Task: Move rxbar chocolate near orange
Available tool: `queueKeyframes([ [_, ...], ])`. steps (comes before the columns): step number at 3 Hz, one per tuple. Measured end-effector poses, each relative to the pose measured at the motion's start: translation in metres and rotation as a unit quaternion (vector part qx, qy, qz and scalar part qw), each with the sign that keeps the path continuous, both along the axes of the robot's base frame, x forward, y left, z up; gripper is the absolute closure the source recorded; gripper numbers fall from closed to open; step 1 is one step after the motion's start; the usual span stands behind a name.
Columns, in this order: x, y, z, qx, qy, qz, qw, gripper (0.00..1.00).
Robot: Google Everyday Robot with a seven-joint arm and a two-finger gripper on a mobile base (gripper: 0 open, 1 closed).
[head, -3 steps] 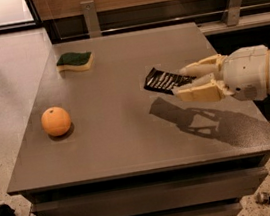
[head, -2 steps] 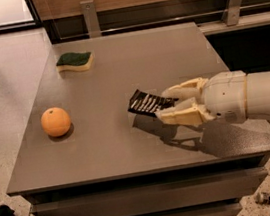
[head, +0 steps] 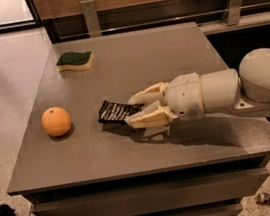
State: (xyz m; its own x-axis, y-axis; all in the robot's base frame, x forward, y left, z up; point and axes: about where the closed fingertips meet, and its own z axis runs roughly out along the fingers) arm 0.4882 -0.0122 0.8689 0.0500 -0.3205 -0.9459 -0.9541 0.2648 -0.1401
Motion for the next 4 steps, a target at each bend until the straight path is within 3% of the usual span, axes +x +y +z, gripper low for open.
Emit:
queueKeyframes([
  [1,0.0063,0.0272,0.0013,0.002,-0.005,0.034,0.9994,1.00],
  [2,0.0054,0.0300,0.0018,0.002,-0.006,0.037,0.9993,0.83],
  [4,0.0039,0.0344,0.0028,0.001,-0.006,0.041,0.9991,0.37],
])
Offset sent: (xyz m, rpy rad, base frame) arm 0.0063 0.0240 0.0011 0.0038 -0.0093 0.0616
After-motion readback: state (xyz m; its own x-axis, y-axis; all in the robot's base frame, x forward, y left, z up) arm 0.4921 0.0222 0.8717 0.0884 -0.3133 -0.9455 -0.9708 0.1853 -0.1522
